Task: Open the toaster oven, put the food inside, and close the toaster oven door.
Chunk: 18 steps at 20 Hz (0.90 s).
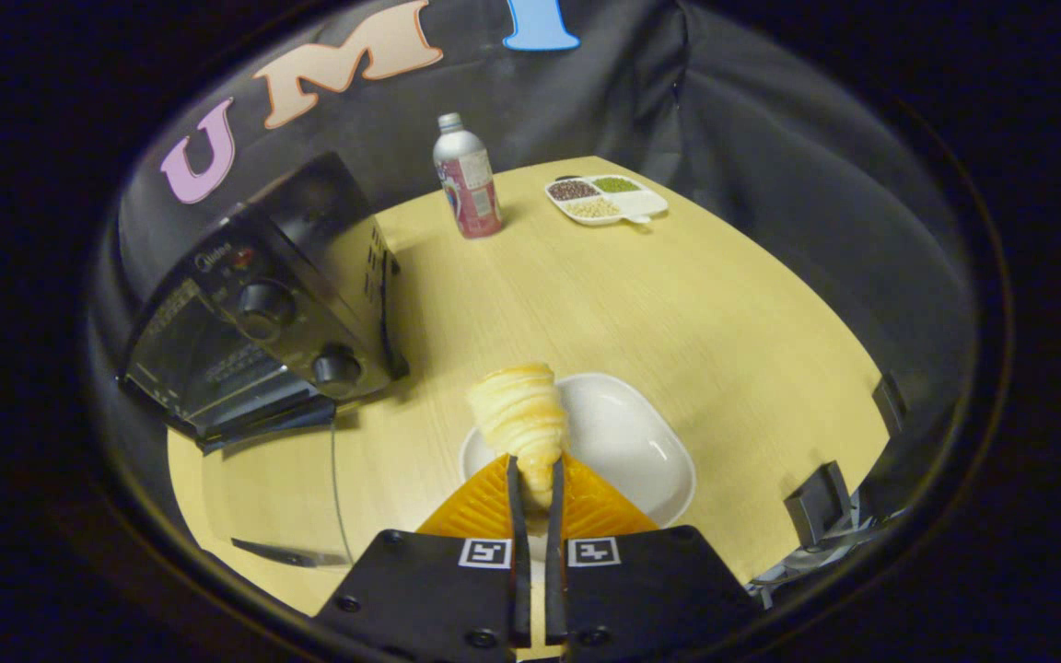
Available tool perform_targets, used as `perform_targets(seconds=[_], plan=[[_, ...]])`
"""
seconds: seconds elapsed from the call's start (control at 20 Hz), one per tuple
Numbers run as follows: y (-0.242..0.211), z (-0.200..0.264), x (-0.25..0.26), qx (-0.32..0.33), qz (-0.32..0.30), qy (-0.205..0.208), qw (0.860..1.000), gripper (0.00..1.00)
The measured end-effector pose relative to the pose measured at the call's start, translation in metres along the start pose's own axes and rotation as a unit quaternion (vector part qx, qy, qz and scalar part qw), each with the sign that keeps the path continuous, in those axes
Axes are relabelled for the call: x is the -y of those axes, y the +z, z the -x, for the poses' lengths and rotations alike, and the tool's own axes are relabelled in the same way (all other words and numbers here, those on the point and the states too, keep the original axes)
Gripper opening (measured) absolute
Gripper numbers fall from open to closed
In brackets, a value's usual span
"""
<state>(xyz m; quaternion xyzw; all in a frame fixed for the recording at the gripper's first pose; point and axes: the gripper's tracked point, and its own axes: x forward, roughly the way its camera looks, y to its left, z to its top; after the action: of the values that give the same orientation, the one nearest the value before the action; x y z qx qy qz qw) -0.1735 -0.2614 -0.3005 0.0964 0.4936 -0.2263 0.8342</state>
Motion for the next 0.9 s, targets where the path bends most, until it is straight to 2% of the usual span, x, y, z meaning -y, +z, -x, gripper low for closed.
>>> perform_targets(seconds=[0.25,0.5,0.75,0.9], plan=[[0.008,0.033,-0.048,0.000,-0.022,0.062,0.998,0.08],[-0.021,0.065,-0.114,-0.045,-0.036,0.130,0.990,0.08],[-0.032,0.072,-0.191,-0.091,-0.081,0.195,0.973,0.08],[-0.026,0.063,-0.230,-0.107,-0.121,0.214,0.963,0.08]])
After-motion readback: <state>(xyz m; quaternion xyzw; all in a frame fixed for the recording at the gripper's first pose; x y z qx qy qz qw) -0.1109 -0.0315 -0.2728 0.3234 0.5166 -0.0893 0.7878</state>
